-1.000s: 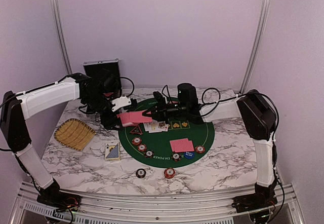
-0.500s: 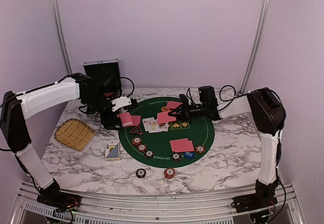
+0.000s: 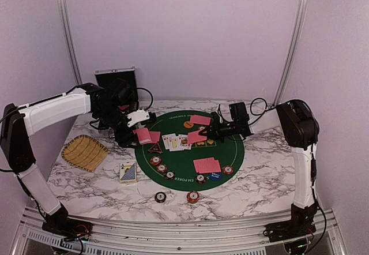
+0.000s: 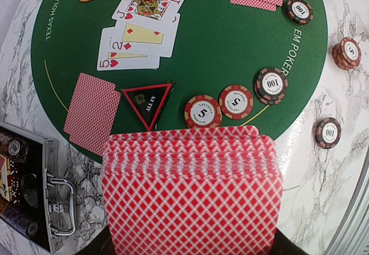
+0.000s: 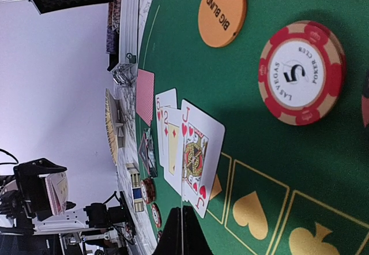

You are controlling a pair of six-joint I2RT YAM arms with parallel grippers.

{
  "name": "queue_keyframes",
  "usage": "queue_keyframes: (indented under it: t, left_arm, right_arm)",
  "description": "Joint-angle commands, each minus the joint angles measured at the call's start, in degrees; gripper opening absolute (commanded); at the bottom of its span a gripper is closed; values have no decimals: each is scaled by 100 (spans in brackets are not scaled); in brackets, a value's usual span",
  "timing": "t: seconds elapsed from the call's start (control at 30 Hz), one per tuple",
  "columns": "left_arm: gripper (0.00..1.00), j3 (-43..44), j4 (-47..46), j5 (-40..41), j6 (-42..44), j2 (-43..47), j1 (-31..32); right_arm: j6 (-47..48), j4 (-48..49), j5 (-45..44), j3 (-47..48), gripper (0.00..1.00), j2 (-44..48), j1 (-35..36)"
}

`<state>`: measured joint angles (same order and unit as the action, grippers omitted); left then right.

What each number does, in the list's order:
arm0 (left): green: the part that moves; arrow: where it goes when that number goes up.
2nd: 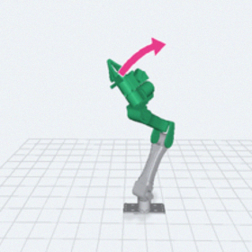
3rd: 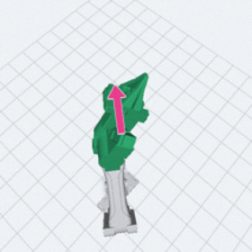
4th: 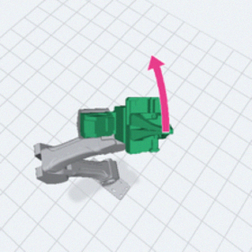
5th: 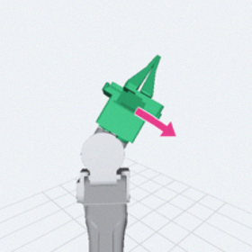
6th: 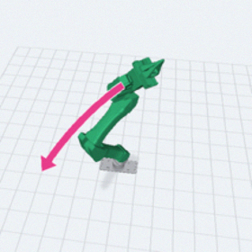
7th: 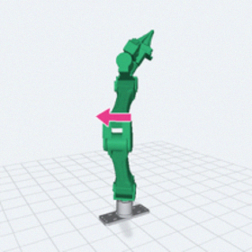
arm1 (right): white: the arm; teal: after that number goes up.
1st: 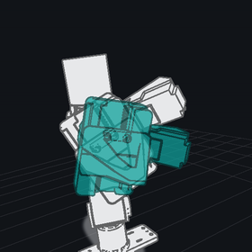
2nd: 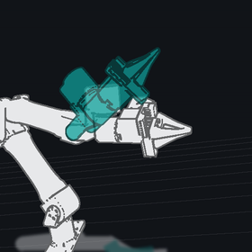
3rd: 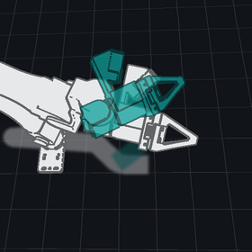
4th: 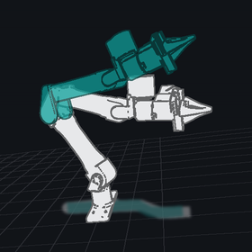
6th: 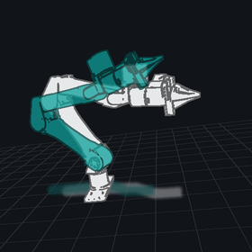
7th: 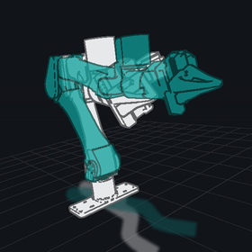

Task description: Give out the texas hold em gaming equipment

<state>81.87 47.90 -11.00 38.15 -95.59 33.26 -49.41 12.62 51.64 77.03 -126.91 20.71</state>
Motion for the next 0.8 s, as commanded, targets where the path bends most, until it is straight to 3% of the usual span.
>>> queue_keyframes:
  t: [0.0,0.4,0.77]
  left_arm:
    - [0,75,-35,-4,21,48,-12]
    - [0,75,-36,-22,35,46,-12]
    - [0,41,-31,-7,23,91,-12]
  right_arm:
    - [29,37,-93,217,0,-141,24]
    - [546,-542,-446,356,0,-317,188]
    - [1389,-1792,-1273,718,24,-177,370]
